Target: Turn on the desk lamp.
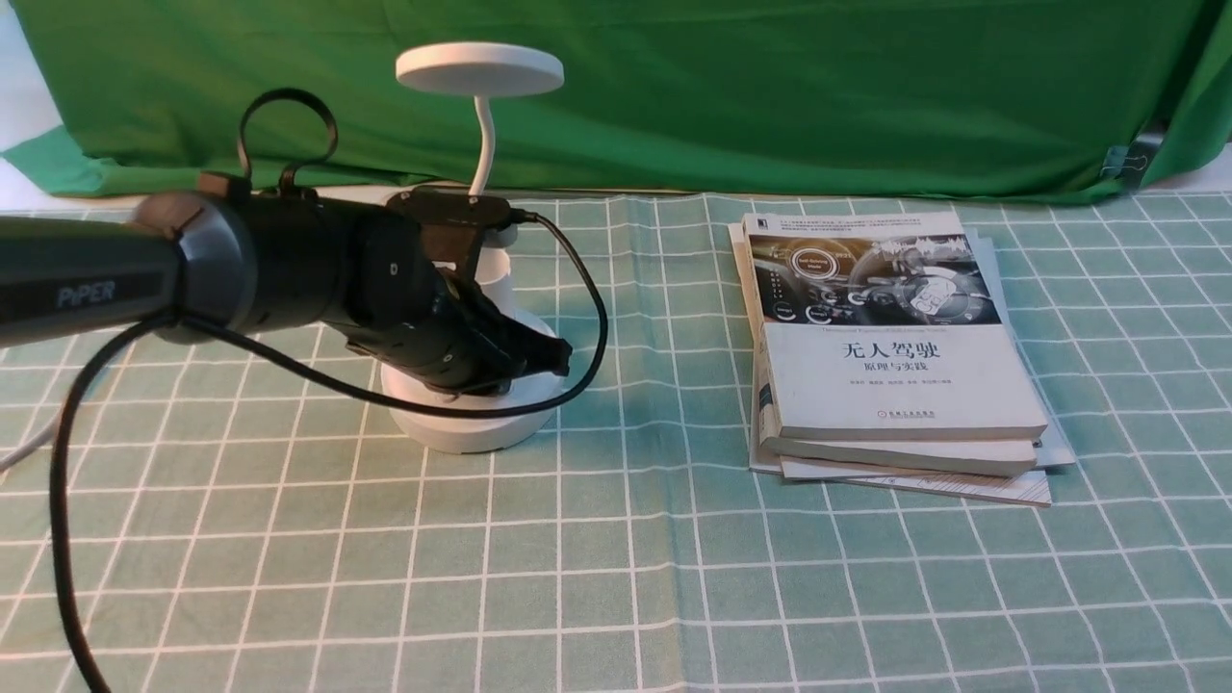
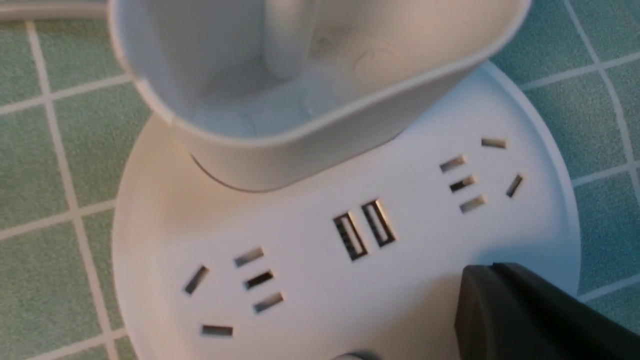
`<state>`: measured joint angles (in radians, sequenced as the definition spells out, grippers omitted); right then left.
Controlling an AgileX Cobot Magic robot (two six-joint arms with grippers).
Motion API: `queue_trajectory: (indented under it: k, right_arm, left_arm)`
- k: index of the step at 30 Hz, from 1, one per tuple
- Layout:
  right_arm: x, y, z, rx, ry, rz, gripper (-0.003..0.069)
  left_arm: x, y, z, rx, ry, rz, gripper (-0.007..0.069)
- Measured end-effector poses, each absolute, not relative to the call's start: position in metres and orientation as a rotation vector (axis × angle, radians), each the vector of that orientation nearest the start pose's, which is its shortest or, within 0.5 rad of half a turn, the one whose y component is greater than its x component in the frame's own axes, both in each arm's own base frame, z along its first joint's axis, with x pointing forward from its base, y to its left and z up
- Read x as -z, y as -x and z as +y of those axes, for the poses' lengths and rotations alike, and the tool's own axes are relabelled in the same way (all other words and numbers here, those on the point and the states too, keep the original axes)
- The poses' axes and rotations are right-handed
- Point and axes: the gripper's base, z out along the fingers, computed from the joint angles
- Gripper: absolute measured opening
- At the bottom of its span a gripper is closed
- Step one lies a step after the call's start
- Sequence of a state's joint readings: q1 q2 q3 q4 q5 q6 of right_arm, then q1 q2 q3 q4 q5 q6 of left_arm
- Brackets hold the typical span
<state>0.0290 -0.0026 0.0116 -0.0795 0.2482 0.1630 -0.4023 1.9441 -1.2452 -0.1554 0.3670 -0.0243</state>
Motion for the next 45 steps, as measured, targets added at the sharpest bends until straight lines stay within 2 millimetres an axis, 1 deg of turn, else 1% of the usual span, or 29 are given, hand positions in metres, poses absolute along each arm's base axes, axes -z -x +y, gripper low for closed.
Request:
queue_trajectory:
  k: [6,9,12,15,20,22,26,27,28,30,31,32,33,34,35,36,37,38,39,40,42,45]
  right_arm:
    - [-0.187,-0.055,0.000,-0.068,-0.064,1.738,0.0240]
    - [-0.187,-0.055,0.000,-0.068,-0.064,1.738,0.0240]
    - [-0.187,-0.055,0.000,-0.068,-0.064,1.738,0.0240]
    - [-0.187,-0.055,0.000,-0.068,-0.064,1.737,0.0240]
    - [-0.187,-0.055,0.000,-0.068,-0.064,1.738,0.0240]
    - [-0.187,-0.055,0.000,-0.068,-0.064,1.738,0.0240]
    - [-0.187,-0.055,0.000,-0.068,-0.064,1.738,0.0240]
    - [-0.187,-0.055,0.000,-0.068,-0.064,1.738,0.0240]
    - [-0.187,-0.055,0.000,-0.068,-0.064,1.738,0.0240]
    - [-0.187,-0.055,0.000,-0.068,-0.064,1.738,0.0240]
    - [-0.187,-0.055,0.000,-0.068,-0.064,1.738,0.0240]
    - [-0.187,-0.055,0.000,-0.068,-0.064,1.738,0.0240]
    - [-0.187,-0.055,0.000,-0.068,-0.064,1.738,0.0240]
    - [-0.187,-0.055,0.000,-0.068,-0.064,1.738,0.0240]
    - [-0.187,-0.055,0.000,-0.068,-0.064,1.738,0.0240]
    - [-0.187,-0.055,0.000,-0.068,-0.064,1.738,0.0240]
    - [-0.187,-0.055,0.000,-0.068,-0.064,1.738,0.0240]
    - [-0.187,-0.055,0.000,-0.068,-0.064,1.738,0.0240]
    - [-0.187,-0.055,0.000,-0.068,-0.064,1.738,0.0240]
    - [-0.187,-0.055,0.000,-0.068,-0.064,1.738,0.0240]
    - [-0.187,-0.055,0.000,-0.068,-0.064,1.738,0.0240]
    - [-0.187,-0.055,0.000,-0.068,-0.064,1.738,0.0240]
  left_arm:
    - [-0.160,-0.381,-0.167,0.295,-0.302,2.514,0.0002]
    - [-0.161,-0.382,-0.167,0.295,-0.302,2.507,0.0002]
    - [-0.170,-0.382,-0.167,0.289,-0.319,2.486,0.0002]
    - [-0.182,-0.378,-0.165,0.288,-0.331,2.496,0.0002]
    - [-0.220,-0.371,-0.164,0.346,-0.281,2.405,0.0002]
    - [-0.224,-0.368,-0.164,0.380,-0.250,2.427,0.0002]
    - [-0.215,-0.359,-0.165,0.432,-0.203,2.517,0.0002]
    - [-0.209,-0.351,-0.166,0.460,-0.197,2.568,0.0002]
    - [-0.209,-0.344,-0.166,0.479,-0.199,2.591,0.0002]
    - [-0.215,-0.328,-0.167,0.516,-0.242,2.595,0.0002]
    - [-0.222,-0.321,-0.168,0.528,-0.268,2.580,0.0002]
    - [-0.231,-0.313,-0.168,0.542,-0.297,2.554,0.0002]
    - [-0.247,-0.299,-0.168,0.566,-0.335,2.502,0.0002]
    - [-0.250,-0.297,-0.168,0.572,-0.340,2.491,0.0002]
    - [-0.274,-0.278,-0.166,0.595,-0.379,2.399,0.0002]
    - [-0.289,-0.266,-0.163,0.605,-0.392,2.329,0.0002]
    - [-0.312,-0.248,-0.158,0.624,-0.406,2.222,0.0002]
    - [-0.320,-0.238,-0.155,0.632,-0.401,2.168,0.0002]
    - [-0.338,-0.219,-0.148,0.651,-0.399,2.070,0.0002]
    - [-0.347,-0.201,-0.139,0.662,-0.389,1.992,0.0002]
    - [-0.357,-0.175,-0.122,0.675,-0.364,1.886,0.0002]
    - [-0.353,-0.145,-0.103,0.686,-0.348,1.819,0.0002]
